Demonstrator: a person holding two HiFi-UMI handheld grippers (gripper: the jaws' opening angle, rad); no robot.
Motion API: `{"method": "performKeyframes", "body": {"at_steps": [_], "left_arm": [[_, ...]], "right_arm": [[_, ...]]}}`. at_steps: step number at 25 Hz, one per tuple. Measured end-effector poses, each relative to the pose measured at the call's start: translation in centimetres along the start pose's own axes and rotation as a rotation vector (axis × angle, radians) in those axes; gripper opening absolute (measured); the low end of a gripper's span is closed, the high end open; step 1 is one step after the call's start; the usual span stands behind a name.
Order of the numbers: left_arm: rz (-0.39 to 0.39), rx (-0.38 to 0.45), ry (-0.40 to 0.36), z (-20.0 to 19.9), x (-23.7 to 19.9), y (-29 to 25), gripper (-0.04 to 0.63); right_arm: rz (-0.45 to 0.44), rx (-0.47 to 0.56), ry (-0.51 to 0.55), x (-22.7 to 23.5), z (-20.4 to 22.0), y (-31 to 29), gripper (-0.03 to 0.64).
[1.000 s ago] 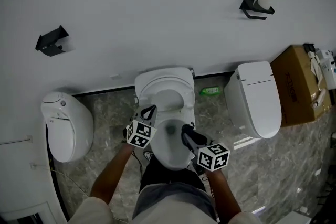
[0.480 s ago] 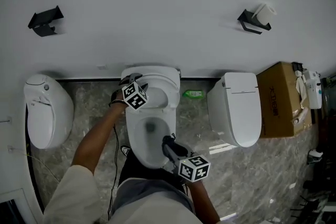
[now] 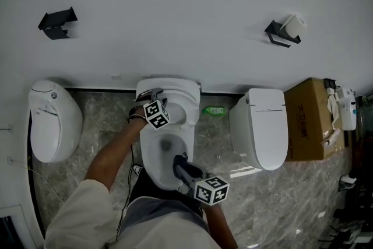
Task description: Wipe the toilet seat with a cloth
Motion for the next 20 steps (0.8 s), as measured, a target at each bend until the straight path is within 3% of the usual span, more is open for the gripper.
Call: {"method": "performKeyframes", "body": {"at_steps": [3, 7, 11, 20], "left_arm": [[-0.046, -0.02, -0.042, -0.1, 0.4, 0.8, 0.103], [-0.054, -0.009, -0.015, -0.5, 1.4, 1.9, 0.1], [-0.062, 0.01, -0.043, -0.2, 2.7, 3.7, 0.094], [-0.087, 0.025, -0.022, 0.0, 6.3, 7.0, 0.091]], "right_arm": [[-0.034, 0.029, -0.003, -0.4, -0.5, 0.6, 0.077], [-0.065, 0.045, 0.008, -0.8, -0.8, 1.3, 0.077], [-0.087, 0.037, 0.024, -1.5, -0.3, 1.6, 0.077], [-0.128, 0.014, -0.003, -2.1, 3.5, 4.0, 0.077]]}}
Point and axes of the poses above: the fingertips, and each gripper's own axes: y backward along the fingers, x to its right, z out of its underside, the point moved 5 cm from there along y, backward along the fingers
